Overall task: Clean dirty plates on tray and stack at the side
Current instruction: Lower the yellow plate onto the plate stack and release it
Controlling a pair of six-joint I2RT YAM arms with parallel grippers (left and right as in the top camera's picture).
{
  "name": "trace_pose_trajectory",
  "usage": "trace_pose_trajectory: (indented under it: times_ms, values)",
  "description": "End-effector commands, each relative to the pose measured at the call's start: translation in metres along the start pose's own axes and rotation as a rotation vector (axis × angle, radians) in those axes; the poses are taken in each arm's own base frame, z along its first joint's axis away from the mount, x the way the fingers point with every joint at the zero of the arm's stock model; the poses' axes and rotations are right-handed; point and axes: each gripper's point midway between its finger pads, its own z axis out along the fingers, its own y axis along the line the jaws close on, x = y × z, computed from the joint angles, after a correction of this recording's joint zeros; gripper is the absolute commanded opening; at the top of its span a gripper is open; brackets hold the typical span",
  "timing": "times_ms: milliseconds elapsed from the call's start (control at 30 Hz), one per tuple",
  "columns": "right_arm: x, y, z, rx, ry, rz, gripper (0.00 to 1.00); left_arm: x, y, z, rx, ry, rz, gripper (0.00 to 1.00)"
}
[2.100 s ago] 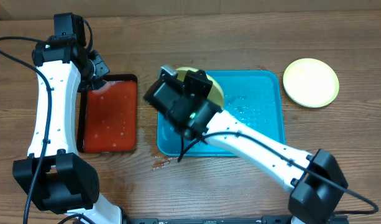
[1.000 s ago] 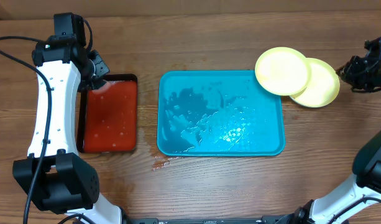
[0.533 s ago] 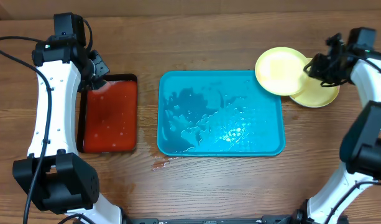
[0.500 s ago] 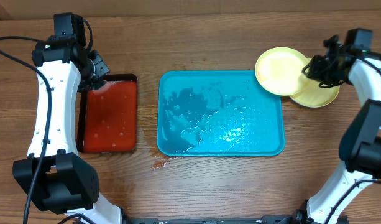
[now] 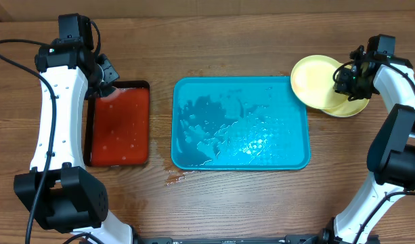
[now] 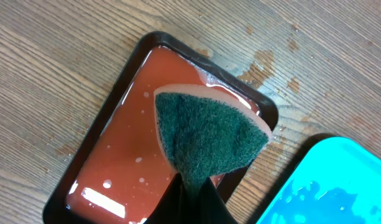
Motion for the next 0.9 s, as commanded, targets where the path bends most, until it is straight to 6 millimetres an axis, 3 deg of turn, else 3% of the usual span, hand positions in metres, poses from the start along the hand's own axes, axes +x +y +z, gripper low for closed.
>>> trace_pose_trajectory:
  times_ms: [0, 333, 500, 633, 700, 867]
  values:
    - [-0.003, -0.021, -0.005, 0.109, -0.014, 0.005, 0.38, 0.001, -0.002, 0.002, 0.007, 0.008, 0.006, 0.04]
    - [0.000, -0.065, -0.010, 0.186, -0.011, 0.087, 0.38, 0.001, -0.002, 0.002, 0.007, 0.010, 0.006, 0.04]
    - [0.001, -0.078, -0.012, 0.194, -0.014, 0.113, 0.38, 0.001, -0.002, 0.002, 0.007, 0.010, 0.006, 0.04]
    - [0.000, -0.078, -0.013, 0.195, -0.017, 0.114, 0.37, 0.001, -0.002, 0.002, 0.007, 0.009, 0.006, 0.04]
    - [-0.001, -0.078, -0.016, 0.194, -0.013, 0.114, 0.31, 0.001, -0.002, 0.002, 0.007, 0.010, 0.006, 0.04]
    - [-0.015, -0.058, -0.040, 0.129, -0.028, 0.099, 0.29, 0.001, -0.002, 0.002, 0.006, 0.008, 0.006, 0.04]
